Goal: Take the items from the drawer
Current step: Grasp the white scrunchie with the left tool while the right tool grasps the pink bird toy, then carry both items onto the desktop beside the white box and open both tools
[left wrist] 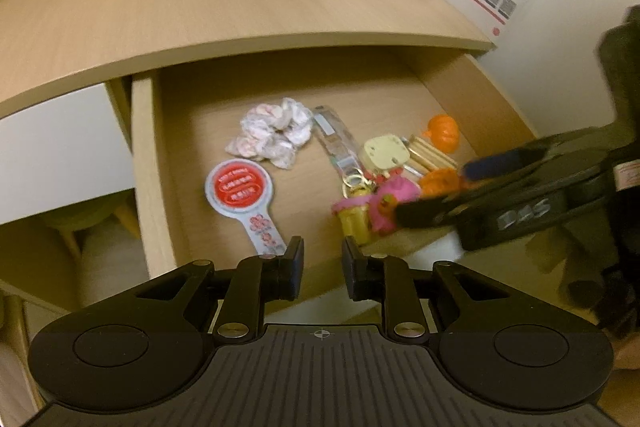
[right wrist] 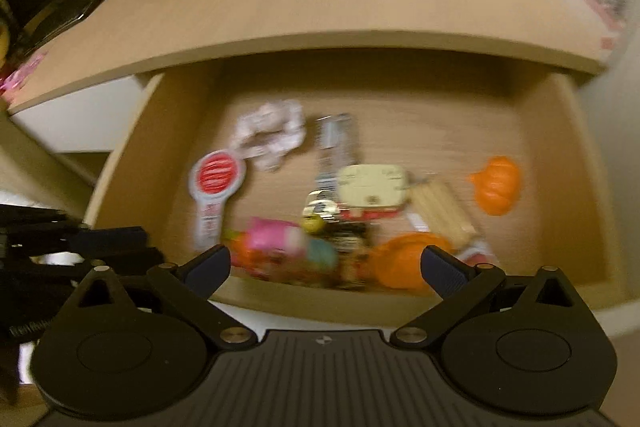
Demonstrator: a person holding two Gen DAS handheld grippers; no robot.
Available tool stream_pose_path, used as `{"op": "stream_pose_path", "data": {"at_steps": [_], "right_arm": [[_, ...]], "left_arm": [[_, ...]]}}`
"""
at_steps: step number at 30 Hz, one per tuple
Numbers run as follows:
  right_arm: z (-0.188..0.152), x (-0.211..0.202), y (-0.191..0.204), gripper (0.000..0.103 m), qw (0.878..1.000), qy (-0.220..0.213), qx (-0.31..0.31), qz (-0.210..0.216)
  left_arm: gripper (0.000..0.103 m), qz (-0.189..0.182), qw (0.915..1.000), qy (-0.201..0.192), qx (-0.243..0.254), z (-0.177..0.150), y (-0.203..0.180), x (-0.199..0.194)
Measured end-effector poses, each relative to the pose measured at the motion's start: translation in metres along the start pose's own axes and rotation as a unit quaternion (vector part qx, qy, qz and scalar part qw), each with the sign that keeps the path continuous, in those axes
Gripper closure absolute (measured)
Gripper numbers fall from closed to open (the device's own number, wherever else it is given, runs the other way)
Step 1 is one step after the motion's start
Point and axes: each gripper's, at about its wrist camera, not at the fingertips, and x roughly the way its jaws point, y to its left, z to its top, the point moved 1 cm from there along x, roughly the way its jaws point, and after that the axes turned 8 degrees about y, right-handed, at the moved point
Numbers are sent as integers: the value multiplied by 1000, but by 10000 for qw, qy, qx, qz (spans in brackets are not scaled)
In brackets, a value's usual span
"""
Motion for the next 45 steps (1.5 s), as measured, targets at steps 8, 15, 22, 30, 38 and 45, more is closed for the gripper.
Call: {"op": "stream_pose_path", "data": {"at_steps": [8, 15, 22, 30, 38, 45], "right_arm": [[14, 46, 17, 31, 9962, 816, -141, 259], [2, 22, -11, 35, 9994, 334, -2, -73], [-1, 11, -43, 35, 9989, 84, 159, -423], [0, 18, -52, 35, 9993, 129, 218, -290], [-4, 23, -51, 34, 9989, 125, 233, -390], [-4, 4, -46, 35, 9991, -96, 237, -329]], "left_arm": [[80, 391, 9988, -257, -160, 27, 16, -2], [79, 740, 9963, -212, 370, 78, 4, 44], [78, 1380, 9878, 250, 672, 99, 10, 103], [79, 714, 9958, 501, 270, 109, 33, 133], [86, 706, 9921, 794, 660, 109, 27, 138], [94, 66, 9936, 871, 720, 103, 23, 92]]}}
